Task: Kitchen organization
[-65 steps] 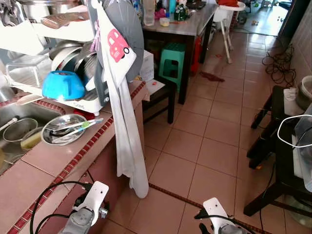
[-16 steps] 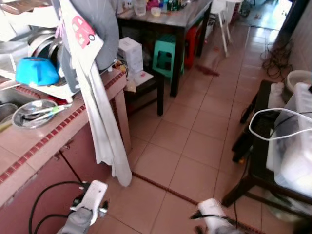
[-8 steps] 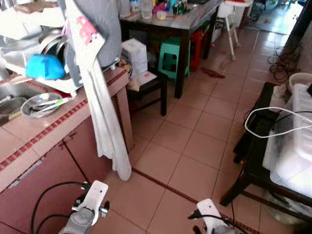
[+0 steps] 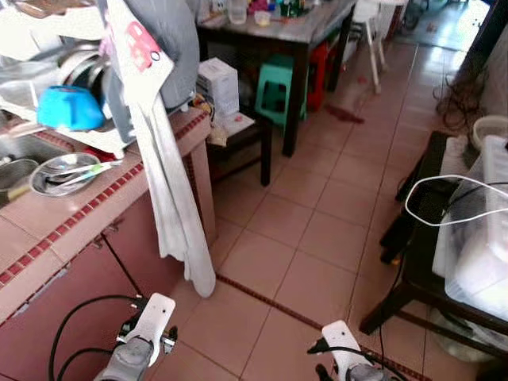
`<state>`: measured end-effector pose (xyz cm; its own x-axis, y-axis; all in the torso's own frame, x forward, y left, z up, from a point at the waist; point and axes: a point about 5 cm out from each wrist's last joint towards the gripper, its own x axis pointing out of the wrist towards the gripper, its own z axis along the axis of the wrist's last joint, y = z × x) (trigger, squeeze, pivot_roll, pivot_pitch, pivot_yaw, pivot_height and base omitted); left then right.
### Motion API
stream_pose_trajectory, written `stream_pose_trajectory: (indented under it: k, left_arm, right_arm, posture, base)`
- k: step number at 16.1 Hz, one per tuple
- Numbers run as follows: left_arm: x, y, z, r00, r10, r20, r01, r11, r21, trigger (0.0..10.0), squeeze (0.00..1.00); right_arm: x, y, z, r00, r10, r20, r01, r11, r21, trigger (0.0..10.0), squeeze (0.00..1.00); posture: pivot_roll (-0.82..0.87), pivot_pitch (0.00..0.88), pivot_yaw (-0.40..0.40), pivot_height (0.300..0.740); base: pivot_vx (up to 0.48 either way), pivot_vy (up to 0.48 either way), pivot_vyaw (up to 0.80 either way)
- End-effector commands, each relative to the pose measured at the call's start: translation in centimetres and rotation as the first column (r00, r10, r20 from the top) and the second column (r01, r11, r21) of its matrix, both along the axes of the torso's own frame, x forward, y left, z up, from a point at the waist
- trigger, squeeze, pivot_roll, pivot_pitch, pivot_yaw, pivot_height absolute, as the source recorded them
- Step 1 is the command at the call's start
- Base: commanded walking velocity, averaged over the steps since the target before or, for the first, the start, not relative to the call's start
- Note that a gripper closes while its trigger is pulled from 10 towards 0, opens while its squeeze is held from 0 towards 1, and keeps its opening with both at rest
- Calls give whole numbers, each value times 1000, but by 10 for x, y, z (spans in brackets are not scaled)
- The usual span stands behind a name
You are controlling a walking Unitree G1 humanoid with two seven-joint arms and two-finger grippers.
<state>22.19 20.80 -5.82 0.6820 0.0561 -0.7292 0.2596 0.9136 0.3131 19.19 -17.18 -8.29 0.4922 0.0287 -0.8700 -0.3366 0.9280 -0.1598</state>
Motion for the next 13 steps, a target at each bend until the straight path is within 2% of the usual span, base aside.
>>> stream_pose_trajectory:
  k: [1,13]
  left_arm:
    - [2,2,2,1000,-22,1,22,1000,16,10000,0]
    - [0,2,0,1000,-26,-13,27,1000,16,10000,0]
  right_arm:
    - [1,0,0,1000,-14,0,14,1000,7,10000,0]
    - [-6,-7,-2,999,-33,-7,33,999,-10,10000,0]
  posture:
    - [23,12,20,740]
    - [25,6,28,740]
  base:
    - [0,0,0]
    - [0,0,0]
